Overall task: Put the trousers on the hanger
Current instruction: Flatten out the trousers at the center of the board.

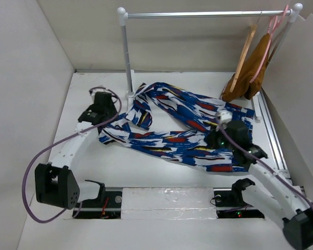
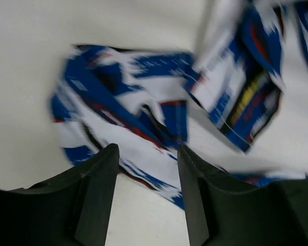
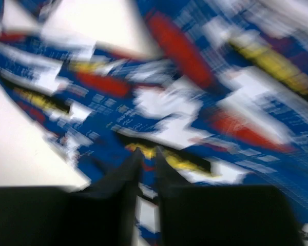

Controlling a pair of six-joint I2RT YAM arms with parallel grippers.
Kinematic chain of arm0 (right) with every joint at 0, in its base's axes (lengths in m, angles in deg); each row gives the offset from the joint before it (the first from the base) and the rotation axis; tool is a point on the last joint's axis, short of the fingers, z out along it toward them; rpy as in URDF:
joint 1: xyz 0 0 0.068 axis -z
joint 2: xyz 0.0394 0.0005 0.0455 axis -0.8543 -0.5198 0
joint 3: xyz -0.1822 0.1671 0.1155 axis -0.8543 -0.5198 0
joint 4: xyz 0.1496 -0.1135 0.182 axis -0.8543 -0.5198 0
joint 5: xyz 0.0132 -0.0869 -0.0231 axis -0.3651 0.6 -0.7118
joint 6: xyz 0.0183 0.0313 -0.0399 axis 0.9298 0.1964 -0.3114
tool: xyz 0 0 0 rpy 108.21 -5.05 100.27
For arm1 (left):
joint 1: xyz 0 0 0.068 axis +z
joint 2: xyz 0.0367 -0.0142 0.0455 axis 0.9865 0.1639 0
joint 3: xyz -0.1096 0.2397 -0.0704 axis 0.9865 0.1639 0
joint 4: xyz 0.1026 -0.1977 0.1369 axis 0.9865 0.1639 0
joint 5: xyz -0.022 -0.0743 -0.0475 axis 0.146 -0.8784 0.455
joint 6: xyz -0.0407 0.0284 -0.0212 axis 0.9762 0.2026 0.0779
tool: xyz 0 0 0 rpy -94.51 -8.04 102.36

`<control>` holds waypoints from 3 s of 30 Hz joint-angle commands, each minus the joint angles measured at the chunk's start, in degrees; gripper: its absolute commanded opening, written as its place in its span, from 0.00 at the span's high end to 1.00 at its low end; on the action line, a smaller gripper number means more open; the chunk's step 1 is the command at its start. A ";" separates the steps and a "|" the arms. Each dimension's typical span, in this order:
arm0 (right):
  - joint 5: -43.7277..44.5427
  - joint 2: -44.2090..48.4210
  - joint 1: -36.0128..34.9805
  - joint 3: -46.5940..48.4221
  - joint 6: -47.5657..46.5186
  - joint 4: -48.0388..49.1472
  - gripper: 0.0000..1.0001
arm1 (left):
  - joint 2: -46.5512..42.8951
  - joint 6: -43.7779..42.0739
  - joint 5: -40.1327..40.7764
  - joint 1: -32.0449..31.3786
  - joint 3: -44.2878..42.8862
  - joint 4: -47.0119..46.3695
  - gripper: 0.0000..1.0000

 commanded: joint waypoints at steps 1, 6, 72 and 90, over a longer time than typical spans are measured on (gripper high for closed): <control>6.34 -3.05 -18.39 -3.07 4.62 8.00 0.66 | 1.46 -4.57 -11.16 -8.58 1.55 -8.84 0.55; 11.97 -18.95 -31.81 2.27 4.54 9.34 0.34 | 13.22 -7.38 -15.12 -13.81 -6.86 -8.59 0.38; 18.05 -29.53 -45.89 17.42 -10.74 -2.43 1.00 | -14.69 11.70 -12.71 26.98 6.13 -3.86 1.00; 8.46 -28.74 -53.72 12.13 -8.73 -7.79 0.27 | -18.75 7.93 8.27 22.14 -3.98 13.66 0.15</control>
